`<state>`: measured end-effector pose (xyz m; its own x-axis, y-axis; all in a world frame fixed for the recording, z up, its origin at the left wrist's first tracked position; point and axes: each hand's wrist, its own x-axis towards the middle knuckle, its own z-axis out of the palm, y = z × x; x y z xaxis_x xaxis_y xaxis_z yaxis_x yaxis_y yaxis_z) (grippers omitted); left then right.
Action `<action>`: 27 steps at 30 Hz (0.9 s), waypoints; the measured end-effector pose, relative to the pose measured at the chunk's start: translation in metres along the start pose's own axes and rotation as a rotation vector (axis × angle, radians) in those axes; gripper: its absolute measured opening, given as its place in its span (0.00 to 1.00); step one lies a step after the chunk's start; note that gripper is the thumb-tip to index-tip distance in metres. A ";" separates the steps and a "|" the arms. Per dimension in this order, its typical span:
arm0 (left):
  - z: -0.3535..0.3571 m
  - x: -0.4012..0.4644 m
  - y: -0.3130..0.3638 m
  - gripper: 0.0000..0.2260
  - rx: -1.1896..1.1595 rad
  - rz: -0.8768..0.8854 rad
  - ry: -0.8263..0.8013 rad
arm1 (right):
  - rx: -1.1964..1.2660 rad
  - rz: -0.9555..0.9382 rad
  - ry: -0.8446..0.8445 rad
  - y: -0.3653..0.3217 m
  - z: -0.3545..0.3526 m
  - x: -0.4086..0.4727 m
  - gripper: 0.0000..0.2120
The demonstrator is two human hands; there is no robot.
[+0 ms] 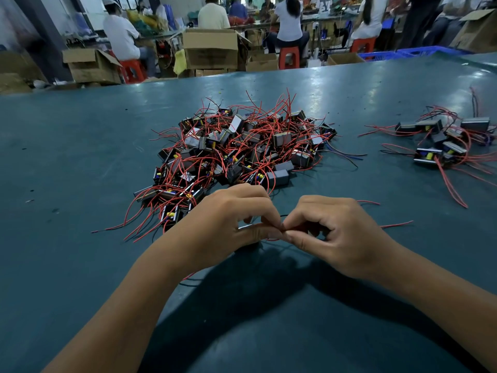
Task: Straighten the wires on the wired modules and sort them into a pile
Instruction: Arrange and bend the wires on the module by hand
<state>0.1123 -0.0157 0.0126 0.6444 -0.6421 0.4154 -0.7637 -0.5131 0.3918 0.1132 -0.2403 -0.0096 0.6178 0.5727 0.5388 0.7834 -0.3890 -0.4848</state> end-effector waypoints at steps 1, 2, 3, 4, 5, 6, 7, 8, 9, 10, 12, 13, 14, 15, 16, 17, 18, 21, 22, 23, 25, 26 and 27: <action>0.000 0.000 0.000 0.03 -0.011 -0.003 -0.004 | -0.004 -0.003 -0.004 0.000 0.000 0.000 0.02; 0.001 0.000 0.001 0.03 -0.024 -0.007 -0.010 | -0.009 -0.007 -0.007 0.000 0.000 -0.001 0.02; 0.001 0.000 0.001 0.03 -0.036 -0.012 -0.019 | -0.018 -0.013 -0.010 -0.001 0.000 -0.001 0.02; 0.001 0.000 0.002 0.03 -0.047 -0.018 -0.031 | -0.029 -0.018 -0.013 -0.001 -0.001 -0.001 0.02; 0.002 0.000 0.003 0.03 -0.057 -0.026 -0.044 | -0.036 -0.022 -0.014 -0.001 -0.001 0.000 0.03; 0.002 0.000 0.003 0.03 -0.063 -0.036 -0.055 | -0.037 -0.022 -0.013 -0.002 -0.001 0.000 0.03; 0.002 0.000 0.004 0.04 -0.064 -0.047 -0.061 | -0.027 -0.017 -0.007 -0.002 0.000 0.000 0.03; 0.002 -0.001 0.004 0.04 -0.061 -0.055 -0.060 | -0.012 -0.010 0.000 -0.002 0.000 0.000 0.03; 0.002 -0.001 0.005 0.04 -0.059 -0.060 -0.053 | 0.002 -0.005 0.008 -0.002 0.000 0.000 0.03; 0.002 -0.001 0.006 0.04 -0.059 -0.063 -0.043 | 0.009 0.001 0.015 -0.002 0.001 -0.001 0.03; 0.003 -0.001 0.008 0.03 -0.056 -0.067 -0.021 | 0.014 0.017 0.027 -0.001 0.002 -0.001 0.02; 0.004 -0.001 0.009 0.03 -0.052 -0.071 -0.011 | 0.020 0.028 0.036 -0.001 0.002 0.000 0.02; 0.005 -0.001 0.010 0.04 -0.046 -0.079 0.000 | 0.028 0.041 0.046 -0.001 0.002 0.000 0.01; 0.006 0.000 0.012 0.04 -0.040 -0.092 0.011 | 0.036 0.052 0.056 -0.001 0.002 0.000 0.01; 0.007 0.000 0.013 0.04 -0.034 -0.110 0.022 | 0.040 0.061 0.066 -0.002 0.003 -0.001 0.00; 0.009 0.001 0.015 0.05 -0.028 -0.132 0.036 | 0.042 0.069 0.075 -0.002 0.003 -0.001 0.01; 0.010 0.001 0.018 0.05 -0.025 -0.158 0.050 | 0.046 0.080 0.081 -0.002 0.004 -0.001 0.02; 0.013 0.002 0.023 0.07 0.017 -0.241 0.083 | 0.062 0.119 0.091 0.000 0.005 -0.001 0.03; 0.014 0.001 0.025 0.07 0.051 -0.246 0.079 | 0.065 0.132 0.097 0.000 0.005 -0.001 0.03; 0.014 0.001 0.027 0.07 0.088 -0.241 0.066 | 0.067 0.142 0.098 0.001 0.004 -0.001 0.03; 0.013 0.001 0.028 0.06 0.120 -0.239 0.037 | 0.061 0.143 0.088 0.000 0.005 -0.001 0.03; 0.012 0.001 0.029 0.06 0.103 -0.252 0.032 | 0.051 0.133 0.082 0.000 0.005 -0.001 0.03; 0.012 0.001 0.029 0.07 0.072 -0.270 0.031 | 0.042 0.123 0.079 -0.001 0.006 -0.001 0.03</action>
<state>0.0902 -0.0381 0.0146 0.8252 -0.4589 0.3294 -0.5639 -0.7032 0.4330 0.1120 -0.2360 -0.0138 0.7137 0.4631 0.5255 0.6989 -0.4214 -0.5779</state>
